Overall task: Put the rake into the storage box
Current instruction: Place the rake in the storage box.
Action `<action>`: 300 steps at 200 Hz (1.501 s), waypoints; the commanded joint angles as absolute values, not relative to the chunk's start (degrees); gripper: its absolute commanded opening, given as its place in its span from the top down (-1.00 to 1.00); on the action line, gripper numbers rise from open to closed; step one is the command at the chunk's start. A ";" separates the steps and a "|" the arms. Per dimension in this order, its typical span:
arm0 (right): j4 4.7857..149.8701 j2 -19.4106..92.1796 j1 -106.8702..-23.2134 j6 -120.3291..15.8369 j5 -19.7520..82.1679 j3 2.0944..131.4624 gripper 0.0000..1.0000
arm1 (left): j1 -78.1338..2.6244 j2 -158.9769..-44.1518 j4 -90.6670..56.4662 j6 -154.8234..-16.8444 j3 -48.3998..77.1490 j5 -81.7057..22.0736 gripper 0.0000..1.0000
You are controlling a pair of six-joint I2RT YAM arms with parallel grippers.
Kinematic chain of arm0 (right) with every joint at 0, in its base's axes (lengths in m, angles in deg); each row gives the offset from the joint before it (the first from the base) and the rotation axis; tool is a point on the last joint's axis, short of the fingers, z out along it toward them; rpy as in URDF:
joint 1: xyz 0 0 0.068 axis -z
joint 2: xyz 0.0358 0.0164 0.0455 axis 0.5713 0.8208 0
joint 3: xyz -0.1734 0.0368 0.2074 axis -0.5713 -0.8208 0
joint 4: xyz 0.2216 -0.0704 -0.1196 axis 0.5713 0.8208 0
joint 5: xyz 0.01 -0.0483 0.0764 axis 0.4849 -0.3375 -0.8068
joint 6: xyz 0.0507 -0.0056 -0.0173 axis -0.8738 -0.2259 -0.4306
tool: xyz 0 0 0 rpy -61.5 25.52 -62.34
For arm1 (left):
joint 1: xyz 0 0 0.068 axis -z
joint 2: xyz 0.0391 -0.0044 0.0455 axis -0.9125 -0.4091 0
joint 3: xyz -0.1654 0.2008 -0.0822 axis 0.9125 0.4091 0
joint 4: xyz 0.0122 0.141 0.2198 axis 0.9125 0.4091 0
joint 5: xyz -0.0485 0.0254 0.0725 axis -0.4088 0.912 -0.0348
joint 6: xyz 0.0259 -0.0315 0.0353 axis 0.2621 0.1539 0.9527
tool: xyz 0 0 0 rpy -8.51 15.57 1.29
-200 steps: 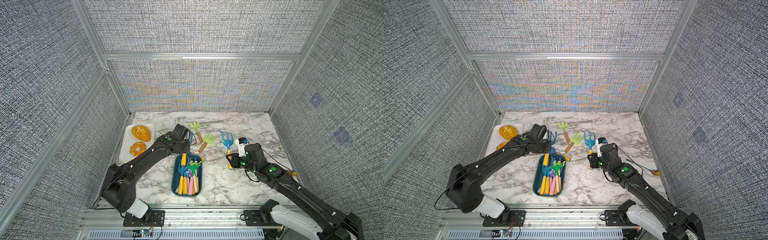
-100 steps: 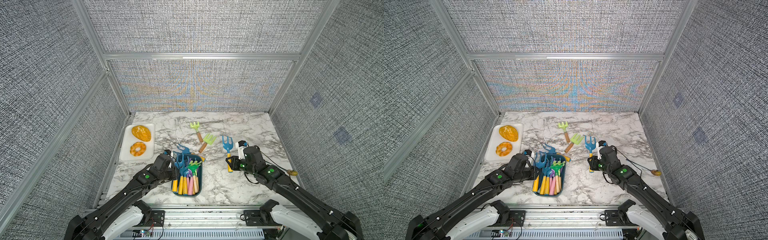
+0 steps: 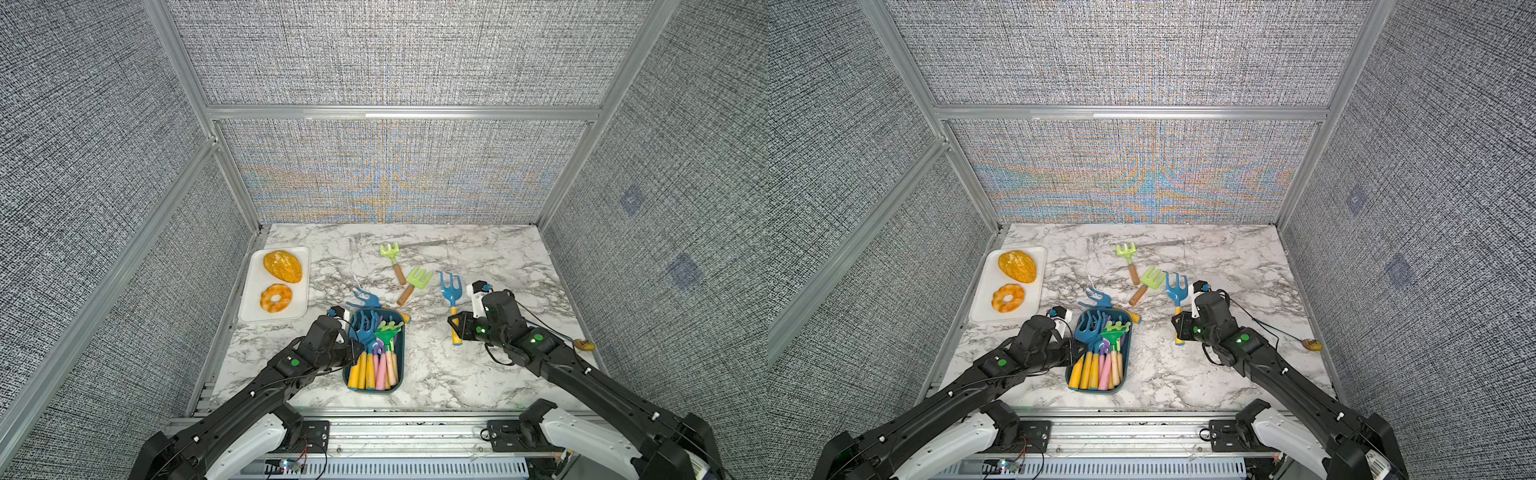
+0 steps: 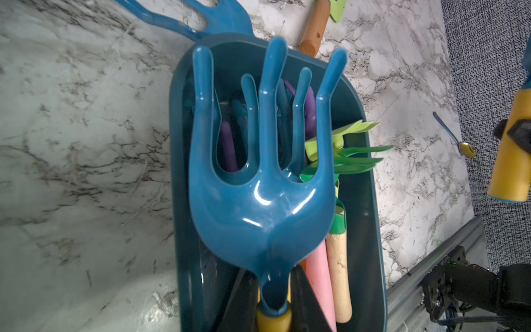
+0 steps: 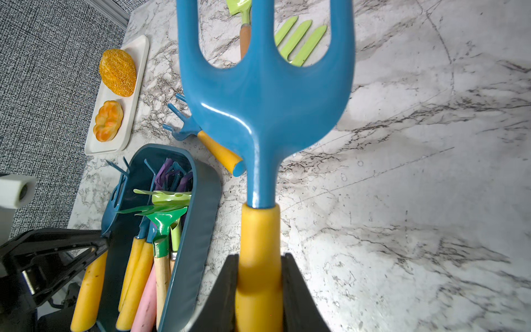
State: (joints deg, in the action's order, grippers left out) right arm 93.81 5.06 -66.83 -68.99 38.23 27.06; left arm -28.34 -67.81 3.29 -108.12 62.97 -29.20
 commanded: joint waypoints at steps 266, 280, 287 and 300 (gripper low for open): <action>89.38 9.41 -96.71 -85.68 49.90 31.68 1.00 | -28.24 -62.89 14.85 -111.88 57.60 -9.22 -0.64; 88.84 12.37 -100.34 -87.65 52.09 33.33 1.00 | -28.41 -60.81 16.56 -112.69 57.43 -5.17 -0.78; 88.77 14.08 -102.12 -88.69 53.39 34.31 1.00 | -28.56 -60.06 17.27 -112.89 57.16 -3.69 -0.82; 89.07 17.40 -105.23 -90.56 56.12 35.79 1.00 | -28.97 -59.37 18.36 -112.91 56.60 -2.03 -0.88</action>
